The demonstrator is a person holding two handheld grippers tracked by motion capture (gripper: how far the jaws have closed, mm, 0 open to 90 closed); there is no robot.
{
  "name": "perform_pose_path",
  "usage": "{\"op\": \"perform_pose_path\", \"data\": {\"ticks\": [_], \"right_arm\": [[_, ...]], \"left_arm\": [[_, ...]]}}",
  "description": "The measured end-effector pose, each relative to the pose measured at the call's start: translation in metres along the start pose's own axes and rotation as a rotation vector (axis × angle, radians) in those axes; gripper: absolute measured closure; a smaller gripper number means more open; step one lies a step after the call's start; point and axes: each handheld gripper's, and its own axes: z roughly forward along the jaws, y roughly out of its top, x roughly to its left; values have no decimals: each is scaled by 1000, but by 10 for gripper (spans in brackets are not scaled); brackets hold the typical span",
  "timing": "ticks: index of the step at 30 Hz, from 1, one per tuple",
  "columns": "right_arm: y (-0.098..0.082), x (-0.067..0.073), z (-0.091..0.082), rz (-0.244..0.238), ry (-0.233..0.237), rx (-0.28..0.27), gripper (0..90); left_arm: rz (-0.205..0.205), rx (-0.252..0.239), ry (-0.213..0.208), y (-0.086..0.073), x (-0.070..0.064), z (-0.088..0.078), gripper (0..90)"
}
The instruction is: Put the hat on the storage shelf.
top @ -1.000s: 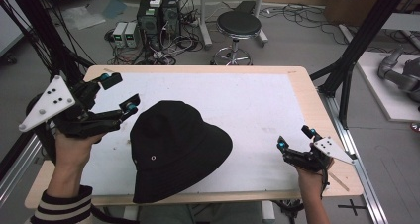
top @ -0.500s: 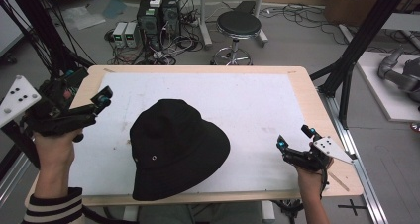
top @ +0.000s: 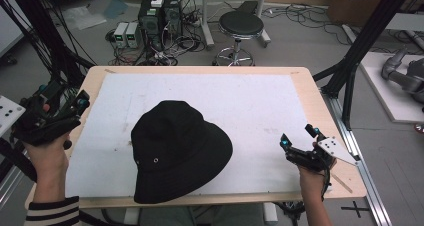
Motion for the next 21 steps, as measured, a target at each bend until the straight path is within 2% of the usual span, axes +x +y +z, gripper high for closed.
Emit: {"op": "perform_pose_path", "data": {"ticks": [3, 6, 7, 8, 9, 11, 16, 19, 21], "right_arm": [[0, 0, 0, 1, -4, -6, 24], [1, 0, 0, 6, -5, -11, 24], [1, 0, 0, 8, -5, -12, 24], [1, 0, 0, 12, -6, -12, 24], [1, 0, 0, 9, -7, -17, 24], [1, 0, 0, 9, -6, -20, 24], [1, 0, 1, 17, -8, -23, 24], [2, 0, 1, 19, -5, -27, 24], [2, 0, 2, 5, -8, -29, 24]], "left_arm": [[6, 4, 13, -7, 1, 0, 179], [16, -1, 37, -22, 1, -3, 179], [16, -1, 37, -22, 1, -3, 180], [16, 5, 53, -29, 2, -4, 180], [16, 5, 53, -29, 2, -4, 180], [18, 32, 67, -40, 5, -4, 179], [9, 39, 77, -51, 9, -7, 156], [5, 61, 73, -59, 8, -11, 148], [2, 56, 70, -63, 8, -14, 139]]}}
